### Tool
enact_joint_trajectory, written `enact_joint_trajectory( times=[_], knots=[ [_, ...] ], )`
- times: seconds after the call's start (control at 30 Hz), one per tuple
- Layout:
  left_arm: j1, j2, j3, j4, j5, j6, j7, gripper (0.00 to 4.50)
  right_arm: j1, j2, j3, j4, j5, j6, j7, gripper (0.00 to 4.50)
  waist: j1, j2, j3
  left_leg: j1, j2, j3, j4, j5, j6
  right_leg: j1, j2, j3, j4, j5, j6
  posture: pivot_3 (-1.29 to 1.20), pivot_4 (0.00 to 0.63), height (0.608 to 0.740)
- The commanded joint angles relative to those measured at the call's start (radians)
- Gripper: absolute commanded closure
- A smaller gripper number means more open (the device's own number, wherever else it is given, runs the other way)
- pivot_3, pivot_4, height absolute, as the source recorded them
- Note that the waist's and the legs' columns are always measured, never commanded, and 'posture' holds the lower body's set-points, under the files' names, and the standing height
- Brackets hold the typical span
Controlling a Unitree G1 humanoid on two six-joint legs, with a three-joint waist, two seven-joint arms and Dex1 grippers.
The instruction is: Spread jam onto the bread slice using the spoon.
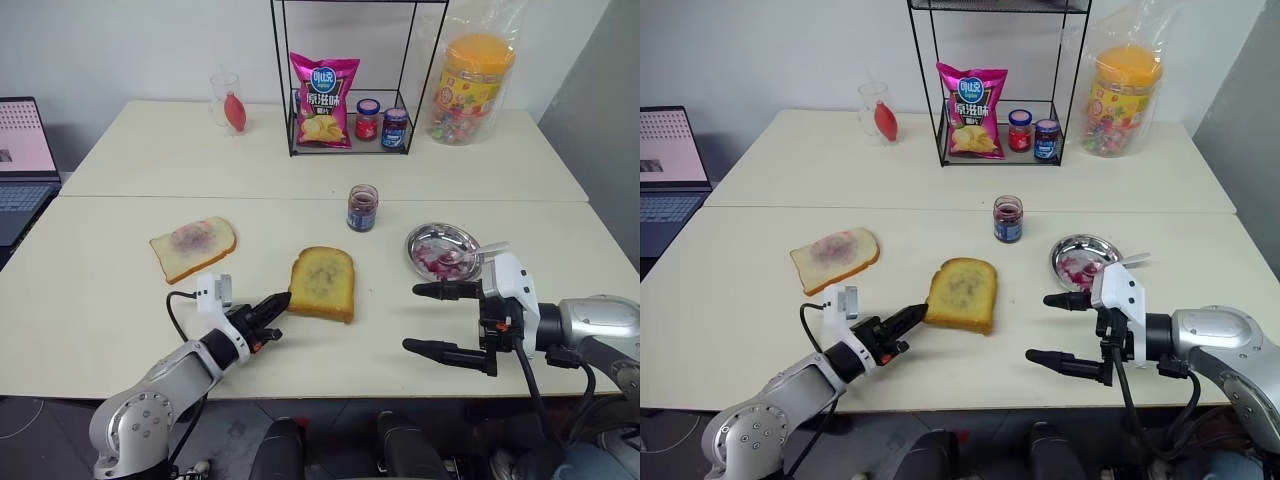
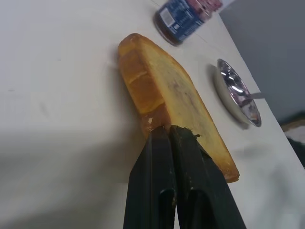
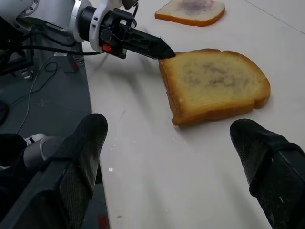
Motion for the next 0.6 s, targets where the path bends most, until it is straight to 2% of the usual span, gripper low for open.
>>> enact_joint_trajectory(
  times=[0.03,0.3,0.33,0.6],
  knots=[
    [0.012,0.017,-0.021,-0.054,-0.011,-0.018,-0.005,4.46,0.011,-0.013,-0.038,-0.03,0.018,-0.015,0.007,0.0,0.0,0.0,0.0,0.0,0.0,0.0,0.0,0.0,0.0,0.0,0.0,0.0,0.0,0.0,0.001,0.0,0.15,0.74],
    [0.103,0.081,-0.067,-0.118,0.035,-0.037,-0.016,4.46,0.022,-0.006,-0.036,-0.047,0.023,-0.008,-0.007,0.0,0.0,0.0,0.0,0.0,0.0,0.0,-0.001,0.0,0.0,-0.001,0.0,0.0,0.0,0.0,0.0,0.0,0.15,0.74],
    [0.116,0.09,-0.066,-0.128,0.04,-0.04,-0.016,4.07,0.022,-0.005,-0.035,-0.048,0.024,-0.009,-0.007,0.0,0.0,0.0,0.0,0.0,0.0,0.0,-0.001,0.0,0.0,-0.001,0.0,0.0,0.0,-0.001,-0.001,0.0,0.15,0.74],
    [0.244,0.207,0.031,-0.224,0.078,-0.081,-0.027,2.57,0.007,0.046,-0.003,-0.076,0.05,-0.002,-0.063,0.0,-0.001,-0.001,0.0,0.0,0.001,0.0,-0.001,0.0,0.0,-0.001,0.0,0.0,0.0,-0.003,-0.005,0.0,0.15,0.74]
  ],
)
